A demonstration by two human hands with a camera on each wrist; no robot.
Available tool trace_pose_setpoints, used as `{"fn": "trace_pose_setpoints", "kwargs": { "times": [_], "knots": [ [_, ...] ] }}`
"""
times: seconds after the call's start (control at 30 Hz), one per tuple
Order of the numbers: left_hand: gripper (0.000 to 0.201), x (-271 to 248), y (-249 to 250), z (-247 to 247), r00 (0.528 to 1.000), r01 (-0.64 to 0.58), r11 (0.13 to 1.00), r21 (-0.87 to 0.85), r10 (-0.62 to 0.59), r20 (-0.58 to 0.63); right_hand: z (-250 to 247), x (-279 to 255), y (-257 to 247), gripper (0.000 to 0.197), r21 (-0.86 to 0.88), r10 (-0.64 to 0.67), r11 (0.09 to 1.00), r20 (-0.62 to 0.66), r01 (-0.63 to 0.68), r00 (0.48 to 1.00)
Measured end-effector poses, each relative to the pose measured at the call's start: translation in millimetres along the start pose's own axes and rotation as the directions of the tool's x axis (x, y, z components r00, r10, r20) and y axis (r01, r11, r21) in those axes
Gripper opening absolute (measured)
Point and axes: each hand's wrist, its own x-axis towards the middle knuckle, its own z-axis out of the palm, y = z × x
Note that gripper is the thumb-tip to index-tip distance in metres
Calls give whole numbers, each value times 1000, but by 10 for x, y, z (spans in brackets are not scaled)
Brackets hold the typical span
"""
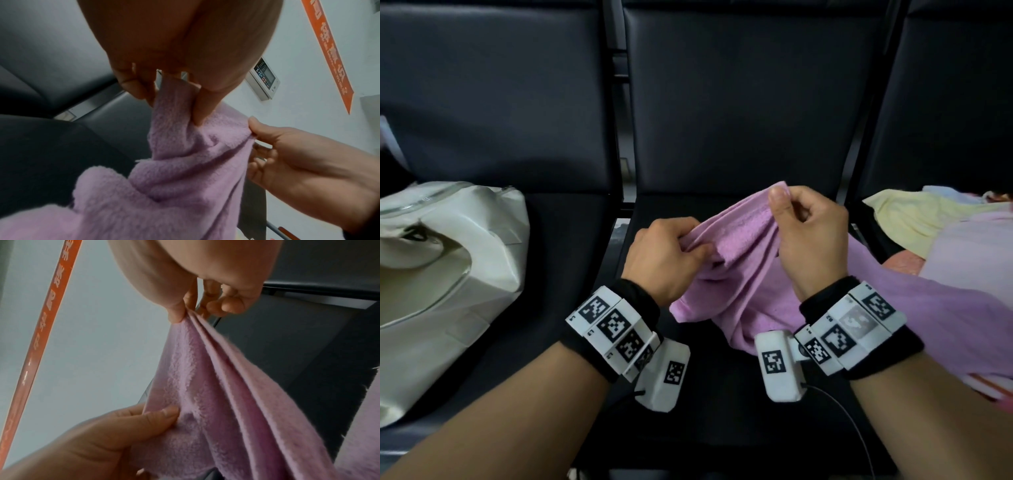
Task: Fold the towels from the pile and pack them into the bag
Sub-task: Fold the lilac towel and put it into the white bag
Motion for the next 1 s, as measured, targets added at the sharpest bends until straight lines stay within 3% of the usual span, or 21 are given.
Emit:
{"fn": "trace_pose_setpoints", "kwargs": {
  "times": [0.2,0.33,0.43,0.6,0.87,1.0],
  "knots": [
    [16,26,7,-57,986,62,998,11,-60,-153,-57,35,-30,27,11,7,1000,-47,-6,999],
    [10,55,-3,-100,952,59,989,-137,-97,-290,-61,41,-24,27,23,41,999,-48,-39,998],
    [15,58,8,-92,933,-7,968,-250,-83,-349,-37,24,-43,30,84,80,993,-23,-77,997],
    [22,45,116,-72,942,-66,819,-570,-138,-307,-39,-13,-155,30,151,138,978,29,-141,990],
    [32,28,138,-93,916,-137,861,-491,-79,-394,-68,-25,-185,32,191,123,974,-16,-118,992],
    [30,5,225,-107,932,-137,775,-617,-111,-346,-68,-35,-222,32,227,140,964,7,-138,990]
  ]
}}
